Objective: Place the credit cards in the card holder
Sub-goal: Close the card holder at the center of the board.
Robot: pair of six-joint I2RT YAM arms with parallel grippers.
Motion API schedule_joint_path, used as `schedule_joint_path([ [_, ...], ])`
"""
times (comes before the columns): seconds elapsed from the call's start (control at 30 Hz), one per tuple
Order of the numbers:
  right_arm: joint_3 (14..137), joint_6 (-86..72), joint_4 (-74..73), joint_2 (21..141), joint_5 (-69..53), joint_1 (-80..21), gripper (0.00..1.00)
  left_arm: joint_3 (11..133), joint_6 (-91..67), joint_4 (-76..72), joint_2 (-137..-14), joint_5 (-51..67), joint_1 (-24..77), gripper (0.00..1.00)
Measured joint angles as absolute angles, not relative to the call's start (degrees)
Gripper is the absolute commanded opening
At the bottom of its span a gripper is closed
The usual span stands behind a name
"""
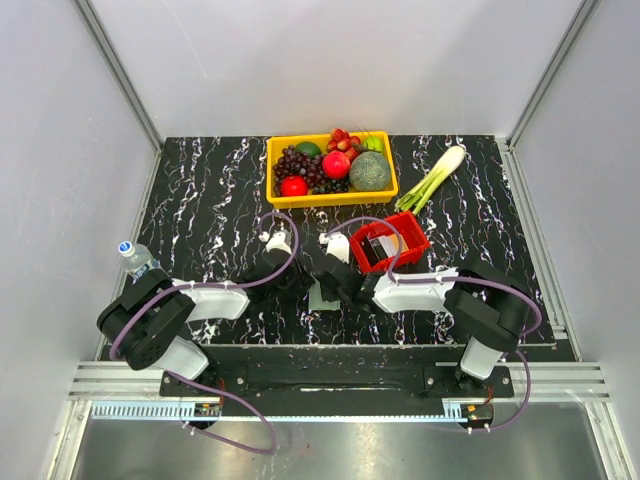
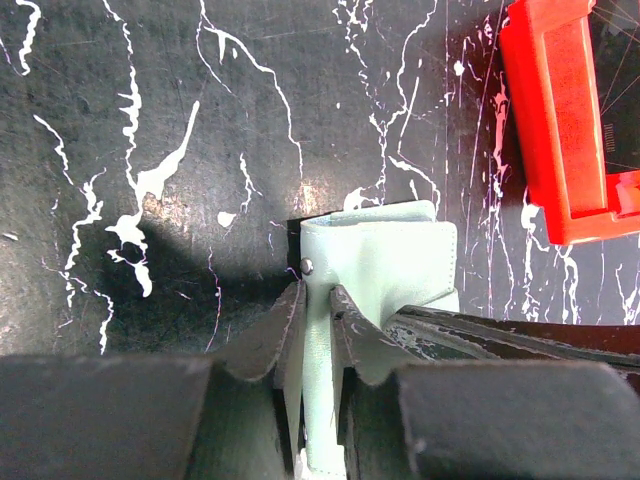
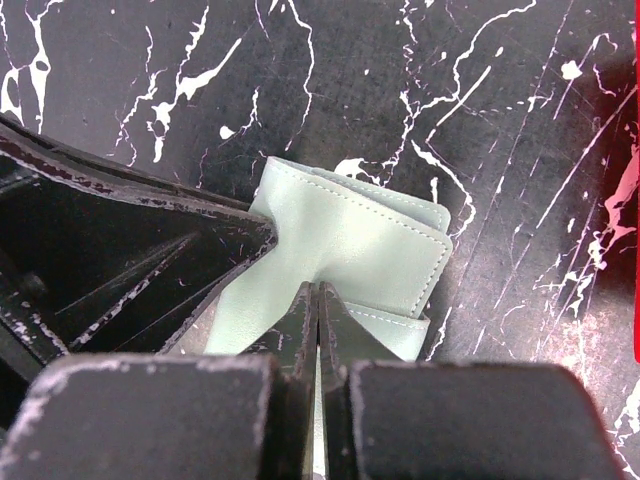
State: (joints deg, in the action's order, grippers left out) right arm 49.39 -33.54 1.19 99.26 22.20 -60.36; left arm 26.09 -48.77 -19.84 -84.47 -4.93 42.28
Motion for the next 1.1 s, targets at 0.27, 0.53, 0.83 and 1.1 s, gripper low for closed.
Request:
schedule_joint_path([
  [0.27,50.13,-33.85,1.28,99.85,23.46,-60.82,0.09,25.71,-49.01,-19.75,-83.96,-5.17,42.28,0.12],
  [0.53,49.93,-33.23,1.04,98.41,22.02,-60.80,0.18,25.71,-48.97,-19.16,-83.68,-5.13,42.65,0.12],
  [0.83,52.84,-31.22,-5.52,98.30,19.57,-60.80,0.27,25.78,-48.42,-18.87,-83.59,-4.47,43.35,0.12],
  [1.1,55.61,-29.08,-11.99,97.62,15.94,-60.58,0.44,25.78,-48.49,-18.74,-83.11,-2.98,44.05,0.11],
])
